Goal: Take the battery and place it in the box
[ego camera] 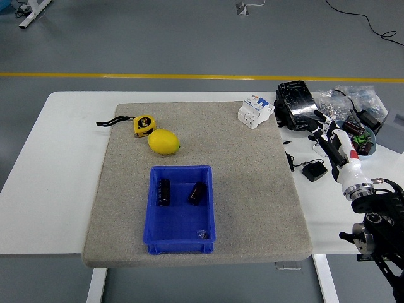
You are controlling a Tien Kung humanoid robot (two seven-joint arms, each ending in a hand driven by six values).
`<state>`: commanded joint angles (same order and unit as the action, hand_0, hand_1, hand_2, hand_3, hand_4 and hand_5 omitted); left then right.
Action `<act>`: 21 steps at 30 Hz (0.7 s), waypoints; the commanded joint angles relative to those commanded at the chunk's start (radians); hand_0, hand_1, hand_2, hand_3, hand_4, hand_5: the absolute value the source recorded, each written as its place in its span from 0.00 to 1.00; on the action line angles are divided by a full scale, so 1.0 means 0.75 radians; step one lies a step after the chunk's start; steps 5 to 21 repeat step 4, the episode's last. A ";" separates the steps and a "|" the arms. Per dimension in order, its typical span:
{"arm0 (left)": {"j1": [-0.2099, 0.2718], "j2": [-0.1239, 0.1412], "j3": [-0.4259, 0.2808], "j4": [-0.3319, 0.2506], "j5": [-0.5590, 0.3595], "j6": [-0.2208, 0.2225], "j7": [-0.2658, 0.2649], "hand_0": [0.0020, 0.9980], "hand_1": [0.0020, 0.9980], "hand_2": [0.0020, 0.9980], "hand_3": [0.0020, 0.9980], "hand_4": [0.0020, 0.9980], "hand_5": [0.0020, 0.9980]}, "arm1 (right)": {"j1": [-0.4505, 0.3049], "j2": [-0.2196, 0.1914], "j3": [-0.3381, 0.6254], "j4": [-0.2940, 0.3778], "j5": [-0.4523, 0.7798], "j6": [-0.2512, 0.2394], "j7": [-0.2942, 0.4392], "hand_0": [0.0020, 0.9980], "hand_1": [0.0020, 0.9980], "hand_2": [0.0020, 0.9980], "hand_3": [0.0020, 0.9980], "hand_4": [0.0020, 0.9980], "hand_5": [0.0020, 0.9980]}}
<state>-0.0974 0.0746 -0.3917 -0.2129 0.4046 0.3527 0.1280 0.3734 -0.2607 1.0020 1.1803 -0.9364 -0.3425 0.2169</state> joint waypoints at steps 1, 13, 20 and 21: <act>-0.001 0.000 0.002 -0.001 0.000 -0.001 -0.001 0.60 0.59 0.65 0.58 0.64 0.60 | 0.000 0.000 0.001 0.001 0.000 0.000 0.000 0.84 0.83 0.88 0.93 1.00 0.81; -0.003 -0.001 0.006 -0.002 -0.003 -0.001 -0.002 0.60 0.59 0.65 0.58 0.64 0.60 | -0.001 -0.001 0.003 0.003 -0.004 0.000 -0.001 0.84 0.83 0.88 0.93 1.00 0.81; -0.003 -0.001 0.006 -0.002 -0.003 -0.001 -0.002 0.60 0.59 0.65 0.58 0.64 0.60 | -0.001 -0.001 0.003 0.003 -0.004 0.000 -0.001 0.84 0.83 0.88 0.93 1.00 0.81; -0.003 -0.001 0.006 -0.002 -0.003 -0.001 -0.002 0.60 0.59 0.65 0.58 0.64 0.60 | -0.001 -0.001 0.003 0.003 -0.004 0.000 -0.001 0.84 0.83 0.88 0.93 1.00 0.81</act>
